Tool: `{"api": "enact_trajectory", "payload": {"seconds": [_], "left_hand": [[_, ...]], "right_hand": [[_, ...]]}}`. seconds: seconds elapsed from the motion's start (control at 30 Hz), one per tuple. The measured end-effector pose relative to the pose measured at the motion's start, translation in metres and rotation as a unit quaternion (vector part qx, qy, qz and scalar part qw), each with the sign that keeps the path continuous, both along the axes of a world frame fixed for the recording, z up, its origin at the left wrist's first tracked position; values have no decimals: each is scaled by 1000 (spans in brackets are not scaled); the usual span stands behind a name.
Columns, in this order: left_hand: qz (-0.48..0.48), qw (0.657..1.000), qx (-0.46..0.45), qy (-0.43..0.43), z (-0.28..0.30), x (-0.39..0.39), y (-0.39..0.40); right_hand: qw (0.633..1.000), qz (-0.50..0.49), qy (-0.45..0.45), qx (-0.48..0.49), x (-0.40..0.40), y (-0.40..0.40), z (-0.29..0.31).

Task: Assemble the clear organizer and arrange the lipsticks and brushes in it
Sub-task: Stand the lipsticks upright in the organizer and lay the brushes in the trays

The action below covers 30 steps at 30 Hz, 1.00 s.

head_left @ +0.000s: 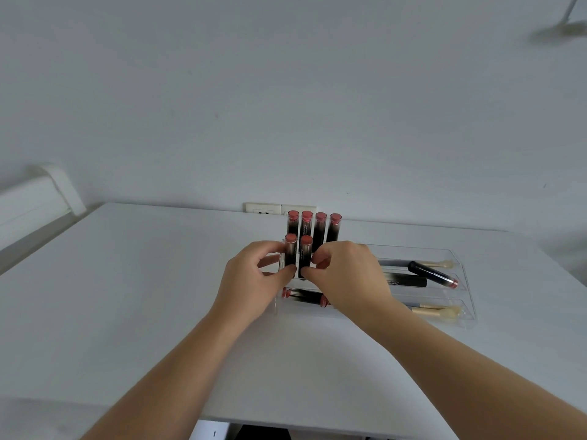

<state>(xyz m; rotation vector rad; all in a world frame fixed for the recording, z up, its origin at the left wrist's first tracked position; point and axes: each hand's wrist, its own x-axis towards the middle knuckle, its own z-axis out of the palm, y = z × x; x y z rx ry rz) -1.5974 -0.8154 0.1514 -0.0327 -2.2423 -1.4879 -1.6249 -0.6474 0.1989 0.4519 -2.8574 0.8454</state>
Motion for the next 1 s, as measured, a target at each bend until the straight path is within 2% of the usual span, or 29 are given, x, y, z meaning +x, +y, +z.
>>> {"api": "enact_trajectory", "payload": {"seconds": [0.53, 0.6, 0.73, 1.0], "left_hand": [[-3, 1000, 10, -10, 1, 1, -1], [-3, 1000, 11, -15, 1, 2, -1], [4, 999, -3, -31, 2, 1, -2], [12, 999, 4, -53, 3, 1, -2]], "right_hand": [[999, 34, 27, 18, -1, 18, 11], [997, 65, 21, 46, -5, 28, 20], [972, 152, -6, 176, -13, 45, 36], [938, 226, -51, 258, -26, 47, 39]]}}
